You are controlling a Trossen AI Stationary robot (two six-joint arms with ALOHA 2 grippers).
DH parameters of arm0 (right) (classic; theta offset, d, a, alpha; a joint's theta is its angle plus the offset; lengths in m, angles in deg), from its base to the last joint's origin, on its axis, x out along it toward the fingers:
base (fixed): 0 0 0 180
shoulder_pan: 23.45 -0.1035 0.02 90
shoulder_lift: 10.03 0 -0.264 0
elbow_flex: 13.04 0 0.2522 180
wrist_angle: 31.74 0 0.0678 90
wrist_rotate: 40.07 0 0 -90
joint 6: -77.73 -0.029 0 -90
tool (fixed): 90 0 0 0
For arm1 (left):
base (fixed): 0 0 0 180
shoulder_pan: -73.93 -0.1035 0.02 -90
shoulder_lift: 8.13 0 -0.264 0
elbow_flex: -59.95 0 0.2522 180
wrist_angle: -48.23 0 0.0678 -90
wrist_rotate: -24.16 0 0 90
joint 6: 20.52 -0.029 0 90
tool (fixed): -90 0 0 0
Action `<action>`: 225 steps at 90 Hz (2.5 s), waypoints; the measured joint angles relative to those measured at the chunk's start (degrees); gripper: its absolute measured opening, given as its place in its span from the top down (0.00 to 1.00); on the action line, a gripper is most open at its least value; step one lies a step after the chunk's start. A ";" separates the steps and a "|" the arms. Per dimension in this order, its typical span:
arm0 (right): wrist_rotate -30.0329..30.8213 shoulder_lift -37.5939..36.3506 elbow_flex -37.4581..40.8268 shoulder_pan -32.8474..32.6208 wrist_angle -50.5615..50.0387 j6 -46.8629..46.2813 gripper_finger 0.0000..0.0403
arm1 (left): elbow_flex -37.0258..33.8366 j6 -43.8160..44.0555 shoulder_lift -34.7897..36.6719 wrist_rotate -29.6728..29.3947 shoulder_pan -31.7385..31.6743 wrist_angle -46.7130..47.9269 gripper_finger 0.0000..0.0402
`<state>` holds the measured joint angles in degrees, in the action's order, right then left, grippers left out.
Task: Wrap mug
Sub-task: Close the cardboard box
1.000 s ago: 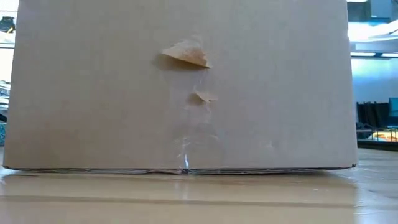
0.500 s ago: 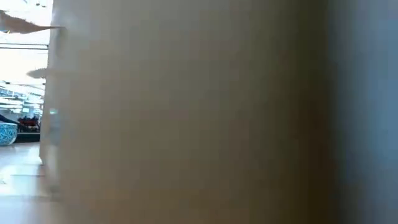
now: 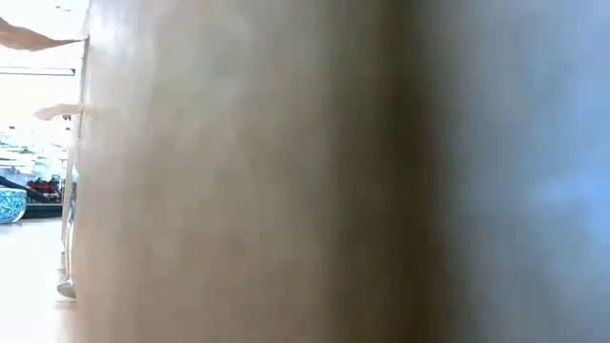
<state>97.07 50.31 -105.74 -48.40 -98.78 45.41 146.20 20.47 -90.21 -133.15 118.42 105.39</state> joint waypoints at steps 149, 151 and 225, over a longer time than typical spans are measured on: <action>-7.47 5.06 9.17 -6.73 27.51 8.58 1.00 | -0.10 -14.53 -0.50 -0.13 -12.32 -0.64 1.00; -8.10 4.63 8.85 -6.71 26.92 8.58 1.00 | -0.10 -14.61 -0.51 -0.22 -12.43 -0.59 1.00; -22.00 2.48 9.26 -7.42 22.63 4.06 1.00 | -0.18 -15.40 -0.51 1.02 -13.80 0.55 1.00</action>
<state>75.07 52.79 -96.48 -55.81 -76.15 49.48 146.02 5.07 -90.73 -132.13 104.62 105.94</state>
